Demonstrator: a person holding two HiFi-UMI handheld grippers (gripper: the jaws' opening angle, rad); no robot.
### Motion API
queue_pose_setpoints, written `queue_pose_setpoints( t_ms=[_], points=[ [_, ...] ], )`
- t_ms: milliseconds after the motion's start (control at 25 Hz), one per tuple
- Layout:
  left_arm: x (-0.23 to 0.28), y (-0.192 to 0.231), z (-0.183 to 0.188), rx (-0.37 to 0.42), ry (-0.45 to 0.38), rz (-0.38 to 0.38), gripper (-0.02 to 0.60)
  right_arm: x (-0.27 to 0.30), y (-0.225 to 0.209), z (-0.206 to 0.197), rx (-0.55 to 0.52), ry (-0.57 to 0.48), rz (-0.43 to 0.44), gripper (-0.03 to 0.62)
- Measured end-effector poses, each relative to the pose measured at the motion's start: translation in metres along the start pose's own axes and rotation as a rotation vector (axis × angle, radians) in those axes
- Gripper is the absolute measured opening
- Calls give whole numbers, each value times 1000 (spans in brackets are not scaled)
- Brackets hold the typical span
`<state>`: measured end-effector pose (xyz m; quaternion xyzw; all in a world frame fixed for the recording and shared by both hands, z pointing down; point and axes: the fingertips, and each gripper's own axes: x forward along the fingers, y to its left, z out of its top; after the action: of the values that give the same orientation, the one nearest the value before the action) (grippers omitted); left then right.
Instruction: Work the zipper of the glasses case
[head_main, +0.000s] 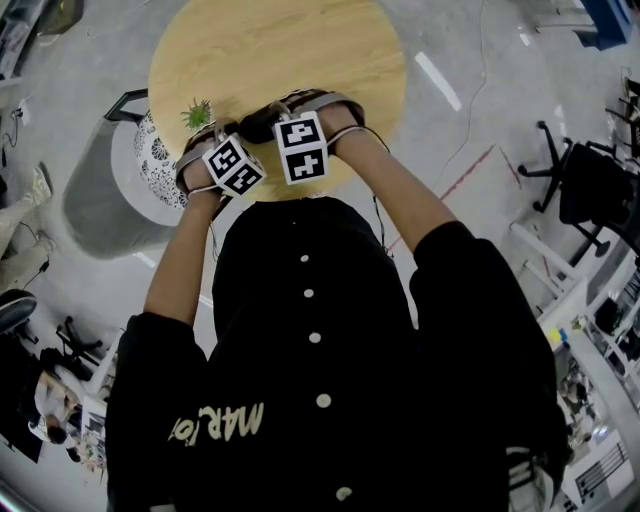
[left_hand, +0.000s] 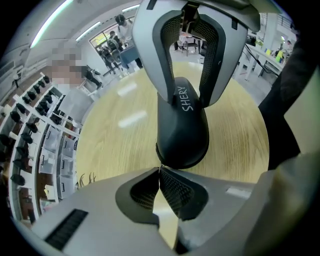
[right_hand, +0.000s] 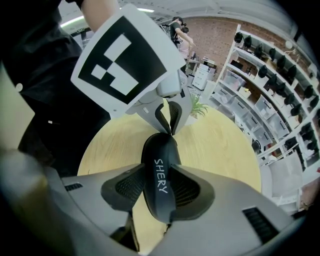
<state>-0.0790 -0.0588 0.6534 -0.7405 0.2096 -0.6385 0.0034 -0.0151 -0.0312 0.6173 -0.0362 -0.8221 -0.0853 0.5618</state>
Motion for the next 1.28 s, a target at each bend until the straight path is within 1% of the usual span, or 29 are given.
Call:
queue_pose_setpoints(
  t_ms=[360,760,1280],
  points=[
    [5,5,4,156,-2,14,5,1,-1,0,-15,2,25,160],
    [5,8,9,272,-3,39,6,0,-1,1,-30,2,37,160],
    [11,10,18,529,-23,28,10,3,-1,1,-39,4,51,160]
  ],
)
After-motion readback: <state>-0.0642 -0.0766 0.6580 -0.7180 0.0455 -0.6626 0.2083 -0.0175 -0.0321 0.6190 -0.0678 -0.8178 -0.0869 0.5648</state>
